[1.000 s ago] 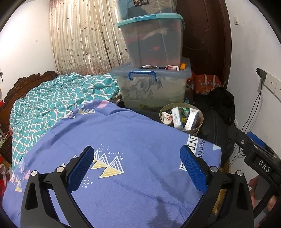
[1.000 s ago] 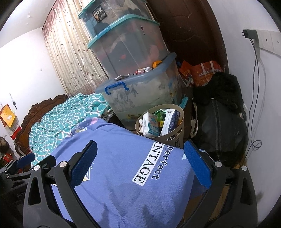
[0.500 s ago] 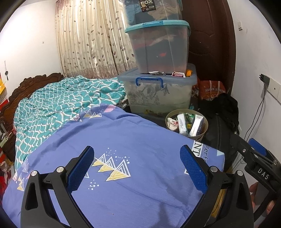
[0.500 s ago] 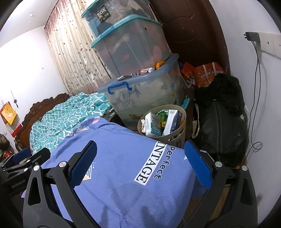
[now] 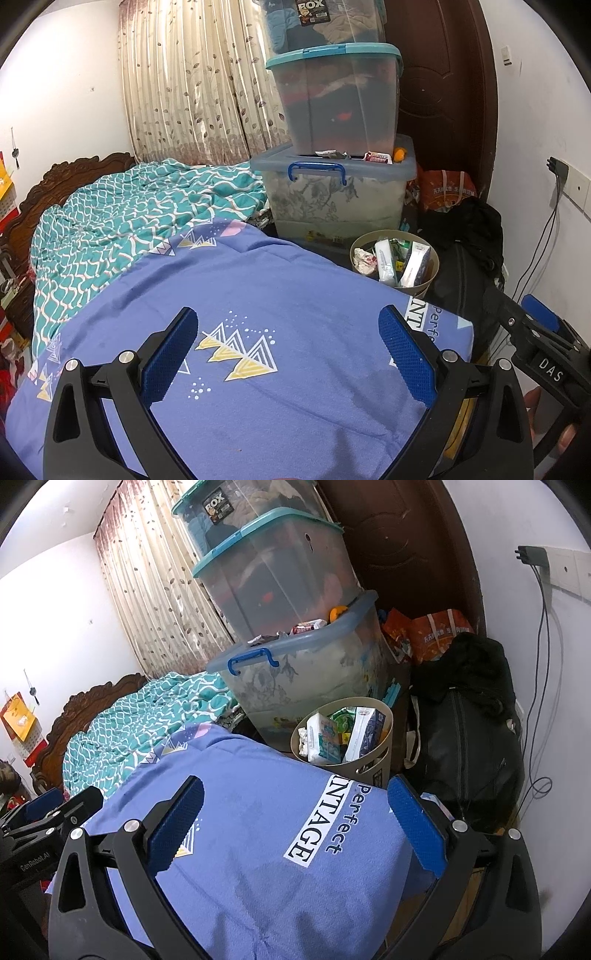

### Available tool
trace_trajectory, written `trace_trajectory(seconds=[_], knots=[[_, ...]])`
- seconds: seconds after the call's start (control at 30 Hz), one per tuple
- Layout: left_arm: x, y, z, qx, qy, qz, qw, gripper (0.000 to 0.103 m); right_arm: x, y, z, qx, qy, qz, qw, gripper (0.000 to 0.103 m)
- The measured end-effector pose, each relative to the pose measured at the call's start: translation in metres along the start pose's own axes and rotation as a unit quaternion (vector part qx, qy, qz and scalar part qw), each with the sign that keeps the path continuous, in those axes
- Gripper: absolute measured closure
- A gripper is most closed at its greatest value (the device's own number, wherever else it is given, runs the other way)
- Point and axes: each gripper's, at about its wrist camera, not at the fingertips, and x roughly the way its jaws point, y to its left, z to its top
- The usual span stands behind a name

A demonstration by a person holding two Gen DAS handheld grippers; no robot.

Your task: Collect trash

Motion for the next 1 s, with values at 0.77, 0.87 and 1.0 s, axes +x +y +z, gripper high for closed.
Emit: trace_trajectory(seconds=[0.77,0.87,1.0], knots=[[-0.0006,0.0022,-0.0052,0.004,0.003,-0.001,1.0,0.009,0.0038,0.0001,-0.0062,0.001,0.004,0.0,1.0,0.004],[-0.0008,0.0022,-0.005,0.004,0.003,-0.001,1.0,0.009,0.0042,0.0002,-0.0088,0.001,0.001,0.0,1.0,0.004],[-0.0017,0.0025,-0.0052,0.004,0.0,-0.003,1.0,0.009,0.0004,0.001,-0.009,0.0,-0.006,-0.002,1.0,0.004]])
